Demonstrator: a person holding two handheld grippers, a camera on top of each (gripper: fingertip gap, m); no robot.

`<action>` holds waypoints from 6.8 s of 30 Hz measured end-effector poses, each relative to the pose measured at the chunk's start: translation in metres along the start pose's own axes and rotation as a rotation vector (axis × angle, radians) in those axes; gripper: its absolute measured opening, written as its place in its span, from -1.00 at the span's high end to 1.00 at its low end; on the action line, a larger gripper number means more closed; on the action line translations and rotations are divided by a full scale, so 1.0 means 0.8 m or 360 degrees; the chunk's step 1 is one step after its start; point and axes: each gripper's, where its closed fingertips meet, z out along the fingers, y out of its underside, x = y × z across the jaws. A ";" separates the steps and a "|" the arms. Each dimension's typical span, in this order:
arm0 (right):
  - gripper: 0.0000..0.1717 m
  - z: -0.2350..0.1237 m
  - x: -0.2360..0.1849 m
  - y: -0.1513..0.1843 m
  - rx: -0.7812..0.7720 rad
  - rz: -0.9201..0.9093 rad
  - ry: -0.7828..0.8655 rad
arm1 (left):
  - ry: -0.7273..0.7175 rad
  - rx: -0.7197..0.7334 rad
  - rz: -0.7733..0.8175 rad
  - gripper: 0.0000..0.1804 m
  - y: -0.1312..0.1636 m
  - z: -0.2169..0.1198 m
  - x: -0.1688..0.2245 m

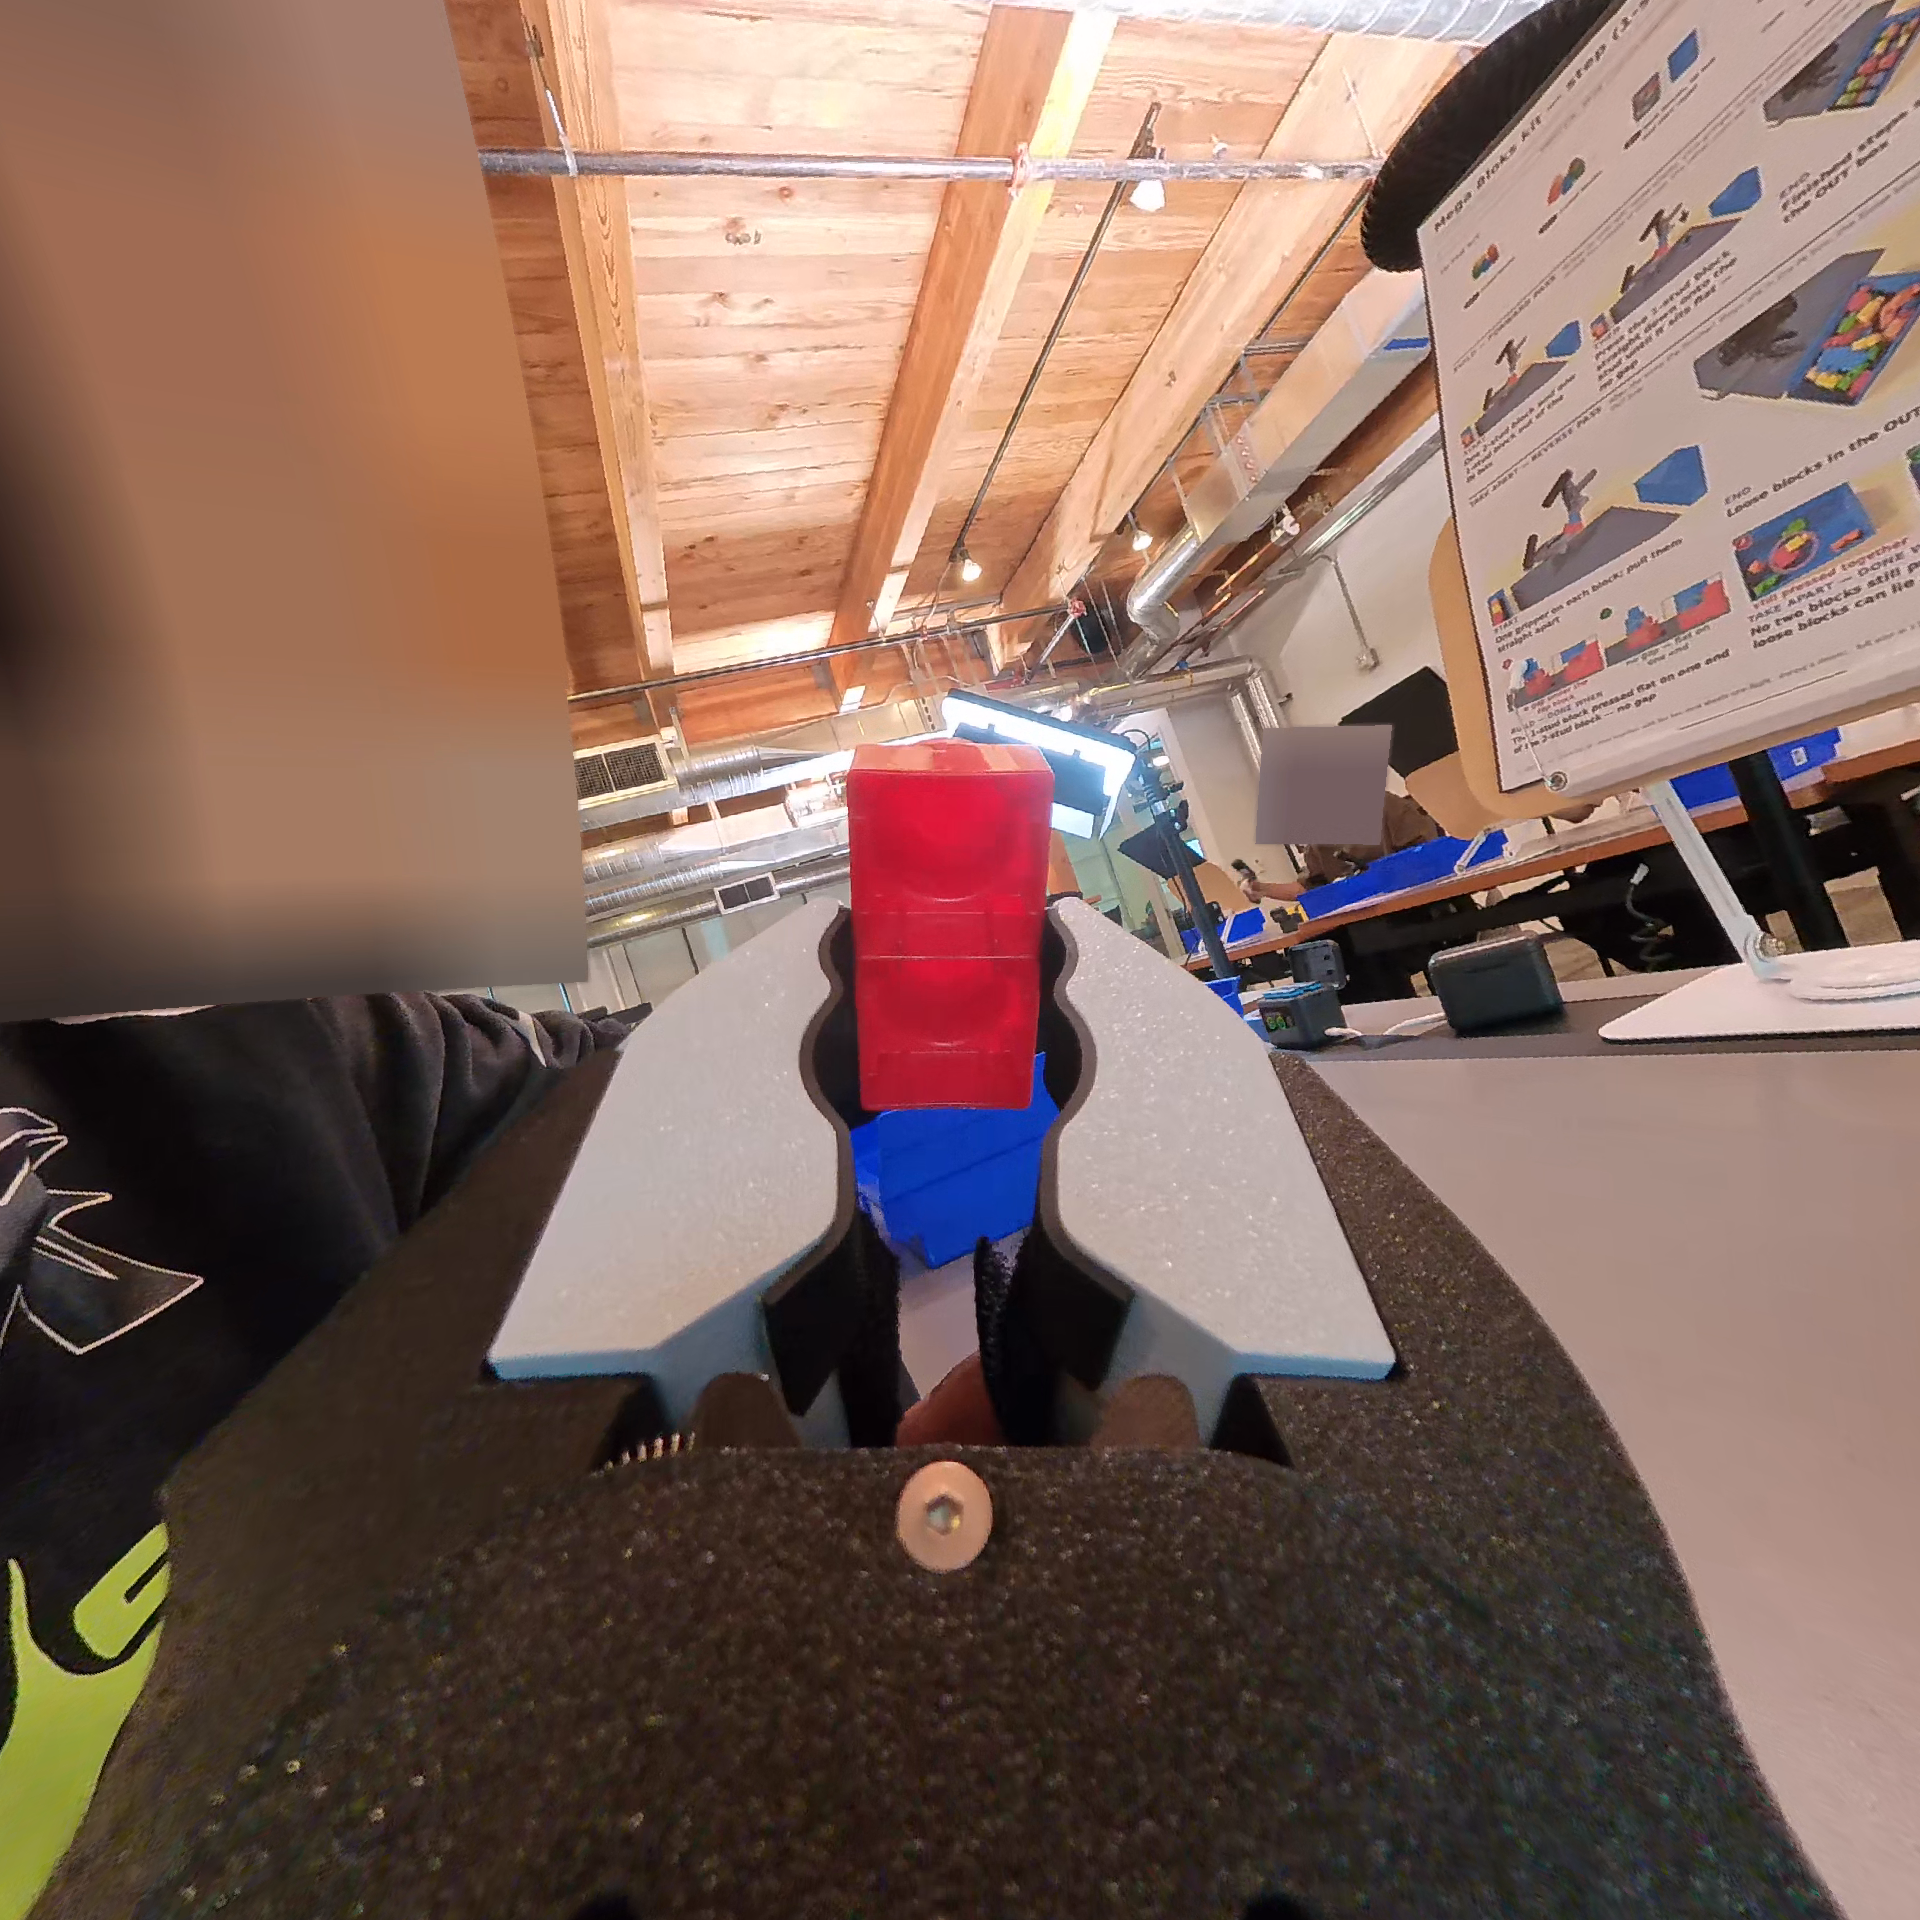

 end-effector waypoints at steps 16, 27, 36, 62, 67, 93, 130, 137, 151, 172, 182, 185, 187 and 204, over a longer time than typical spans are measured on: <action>0.60 -0.001 -0.004 0.000 0.0001 -0.0007 -0.0024 | -0.0347 0.2028 -0.0462 0.64 -0.163 -0.287 0.116; 0.60 -0.001 -0.007 0.001 -0.0011 -0.0027 -0.0019 | 0.0614 0.2371 -0.0572 0.64 -0.303 -0.203 0.315; 0.60 -0.001 -0.005 0.001 -0.0012 -0.0030 -0.0005 | 0.0630 0.2063 -0.0320 0.64 -0.317 -0.149 0.344; 0.60 0.000 -0.003 0.000 -0.0001 -0.0009 0.0002 | 0.0598 0.1708 -0.0181 0.30 -0.297 -0.116 0.349; 0.60 0.001 -0.003 0.002 -0.0010 -0.0006 -0.0004 | 0.0230 0.1176 0.0029 0.30 -0.280 -0.108 0.338; 0.60 0.012 -0.020 0.018 -0.0191 -0.0035 -0.0125 | 0.0738 0.2691 -0.0031 0.60 -0.324 -0.306 0.375; 0.60 0.007 -0.043 0.108 -0.1207 -0.0207 -0.0407 | 0.0929 0.2448 0.0227 0.60 -0.339 -0.265 0.442; 0.60 0.004 -0.041 0.116 -0.1292 -0.0284 -0.0405 | 0.1001 0.2374 0.0191 0.60 -0.339 -0.258 0.443; 0.60 0.039 -0.030 0.067 -0.0584 0.0282 -0.0286 | 0.0815 0.2742 -0.0097 0.12 -0.338 -0.309 0.402; 0.20 0.010 -0.018 0.078 -0.1143 0.0009 -0.0357 | 0.0444 0.2120 0.0104 0.61 -0.349 -0.240 0.425; 0.36 0.010 -0.012 0.085 -0.2261 -0.1164 -0.0736 | 0.0082 0.1601 0.0270 0.60 -0.341 -0.191 0.427; 0.39 0.009 -0.014 0.094 -0.2390 -0.1188 -0.0783 | 0.0099 0.1640 0.0262 0.60 -0.342 -0.196 0.429; 0.40 0.008 -0.010 0.100 -0.2455 -0.1250 -0.0790 | 0.0080 0.1652 0.0272 0.60 -0.342 -0.198 0.429; 0.58 0.012 -0.005 0.099 -0.2596 -0.1307 -0.0746 | -0.0013 0.1701 0.0244 0.61 -0.344 -0.208 0.427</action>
